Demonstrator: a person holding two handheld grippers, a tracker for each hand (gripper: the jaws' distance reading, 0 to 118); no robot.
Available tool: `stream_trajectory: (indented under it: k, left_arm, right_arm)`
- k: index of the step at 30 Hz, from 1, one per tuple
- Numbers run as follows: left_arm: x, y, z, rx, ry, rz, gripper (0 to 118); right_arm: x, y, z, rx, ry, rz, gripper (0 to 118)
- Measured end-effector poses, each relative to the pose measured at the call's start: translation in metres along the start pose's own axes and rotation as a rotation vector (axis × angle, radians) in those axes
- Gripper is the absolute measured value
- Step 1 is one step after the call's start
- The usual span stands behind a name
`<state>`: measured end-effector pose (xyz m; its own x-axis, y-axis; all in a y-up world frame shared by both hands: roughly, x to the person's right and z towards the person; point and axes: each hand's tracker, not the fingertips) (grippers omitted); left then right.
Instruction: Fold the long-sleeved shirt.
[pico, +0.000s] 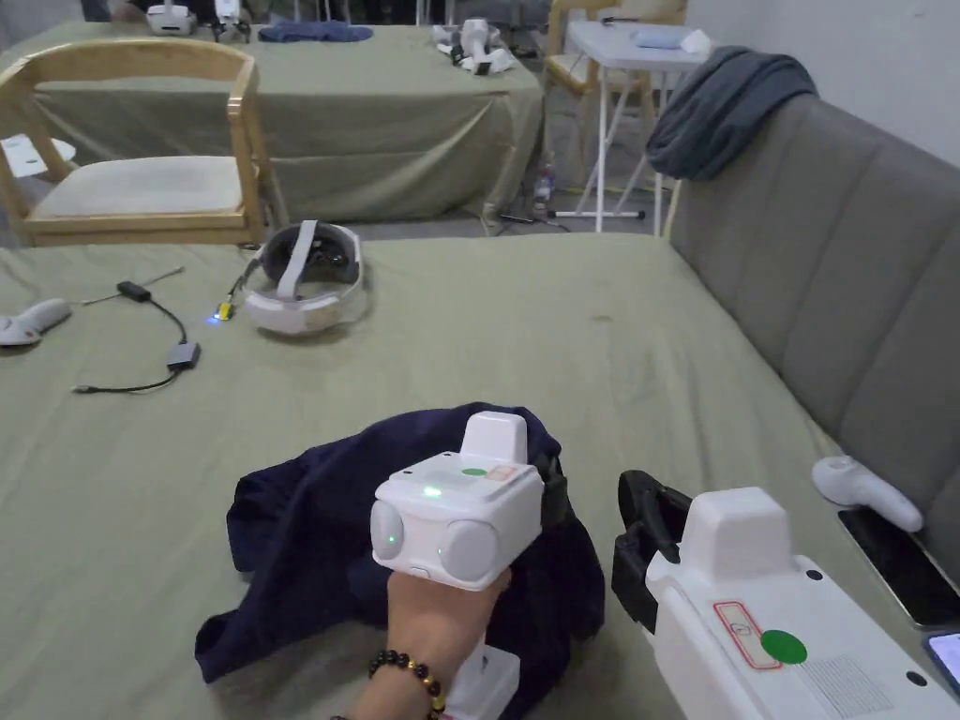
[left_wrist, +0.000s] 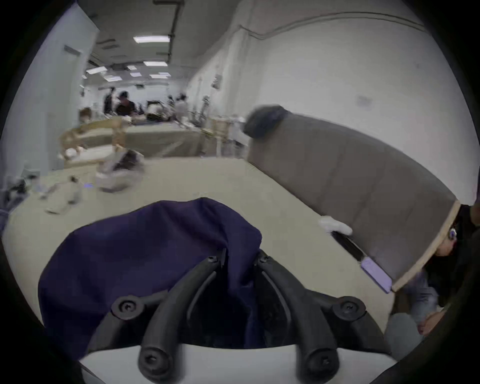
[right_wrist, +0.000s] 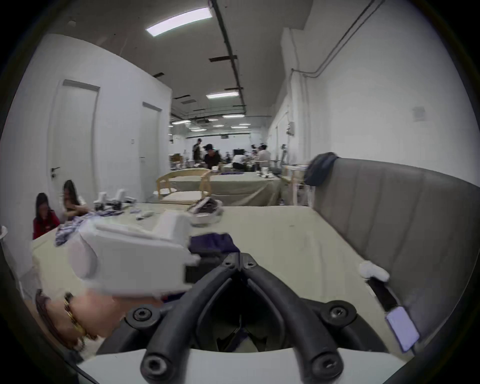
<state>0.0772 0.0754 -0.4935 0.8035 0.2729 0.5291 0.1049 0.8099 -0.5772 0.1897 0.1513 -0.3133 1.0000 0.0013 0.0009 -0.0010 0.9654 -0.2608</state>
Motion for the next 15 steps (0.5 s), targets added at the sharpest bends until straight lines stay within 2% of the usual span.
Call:
stream_trajectory:
  k: [3,4,7,9,12,15]
  left_arm:
    - [0.03,-0.024,-0.03,-0.056,-0.019,-0.041,23]
    - [0.034,-0.028,-0.033,-0.059,0.0,-0.067,38]
    - [0.031,-0.027,-0.017,-0.048,0.044,-0.108,111]
    - [0.02,-0.027,0.016,0.014,0.078,-0.105,105]
    - [-0.009,-0.027,0.07,0.113,0.112,-0.013,106]
    - [-0.021,-0.043,0.135,0.18,0.281,0.006,106]
  right_arm:
    - [0.03,-0.008,0.009,-0.018,-0.05,-0.005,0]
    - [0.037,-0.011,0.012,-0.028,-0.069,-0.007,0]
    - [0.049,-0.014,0.016,-0.043,-0.09,-0.012,0]
    - [0.052,-0.015,0.017,-0.046,-0.098,-0.011,0]
    - [0.05,-0.015,0.014,-0.064,-0.094,-0.008,0]
    - [0.041,-0.017,0.009,-0.08,-0.07,-0.011,0]
